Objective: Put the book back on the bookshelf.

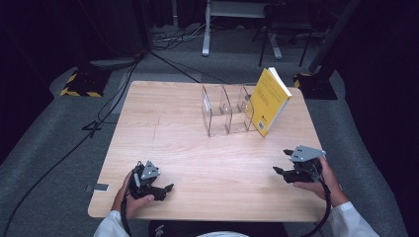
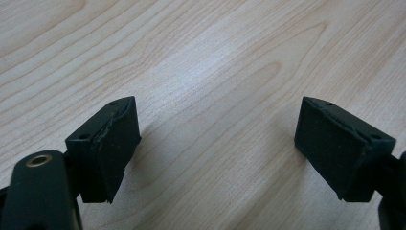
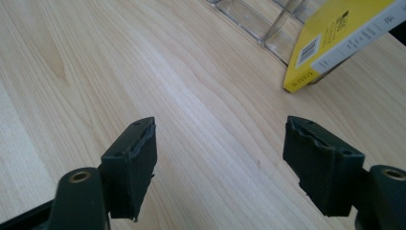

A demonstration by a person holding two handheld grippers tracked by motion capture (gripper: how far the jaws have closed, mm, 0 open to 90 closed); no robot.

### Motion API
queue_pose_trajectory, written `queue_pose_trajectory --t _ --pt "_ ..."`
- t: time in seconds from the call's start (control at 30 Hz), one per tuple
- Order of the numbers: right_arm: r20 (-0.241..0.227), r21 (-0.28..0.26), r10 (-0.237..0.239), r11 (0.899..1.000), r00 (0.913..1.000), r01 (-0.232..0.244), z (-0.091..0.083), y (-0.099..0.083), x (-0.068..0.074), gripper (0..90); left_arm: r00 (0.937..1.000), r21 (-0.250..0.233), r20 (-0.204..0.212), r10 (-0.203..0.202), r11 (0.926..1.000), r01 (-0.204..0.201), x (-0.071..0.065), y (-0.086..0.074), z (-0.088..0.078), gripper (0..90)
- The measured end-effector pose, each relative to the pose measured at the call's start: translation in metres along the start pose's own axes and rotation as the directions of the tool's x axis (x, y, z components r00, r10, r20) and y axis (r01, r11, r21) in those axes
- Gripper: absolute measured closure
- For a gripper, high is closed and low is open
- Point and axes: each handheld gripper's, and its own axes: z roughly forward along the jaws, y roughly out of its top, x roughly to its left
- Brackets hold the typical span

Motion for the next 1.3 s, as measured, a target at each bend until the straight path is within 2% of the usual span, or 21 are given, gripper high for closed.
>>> queue_pose_trajectory --t 0.4,0.7,0.93,1.13,1.17,1.3 --pt "0.023 -0.001 0.012 1.0 0.9997 -0.012 -0.006 -0.025 0.001 28.7 1.0 0.0 0.003 0.004 1.0 -0.004 0.001 0.001 0.001 15.8" --pt "0.038 0.013 0.069 0.998 0.9969 -0.069 -0.005 -0.055 0.0 28.1 1.0 -0.001 -0.001 0.001 1.0 -0.001 0.0 0.001 0.001 15.9" --pt "0.048 0.003 0.155 0.988 0.9868 -0.155 -0.01 -0.081 -0.005 27.5 1.0 0.0 -0.002 0.003 1.0 -0.003 0.0 0.001 0.001 15.9" --pt "0.059 -0.001 0.226 0.974 0.9724 -0.226 -0.016 -0.099 -0.011 27.5 1.0 0.0 -0.004 0.0 1.0 0.0 0.0 0.001 0.001 15.7" --pt "0.061 -0.006 0.244 0.97 0.9678 -0.244 -0.017 -0.103 -0.012 27.2 1.0 0.0 -0.004 0.001 1.0 -0.001 0.0 0.001 0.001 15.7" --pt "0.059 -0.01 0.27 0.963 0.9609 -0.27 -0.02 -0.11 -0.014 26.7 1.0 0.0 -0.004 0.0 1.0 0.0 0.0 0.001 0.001 15.7"
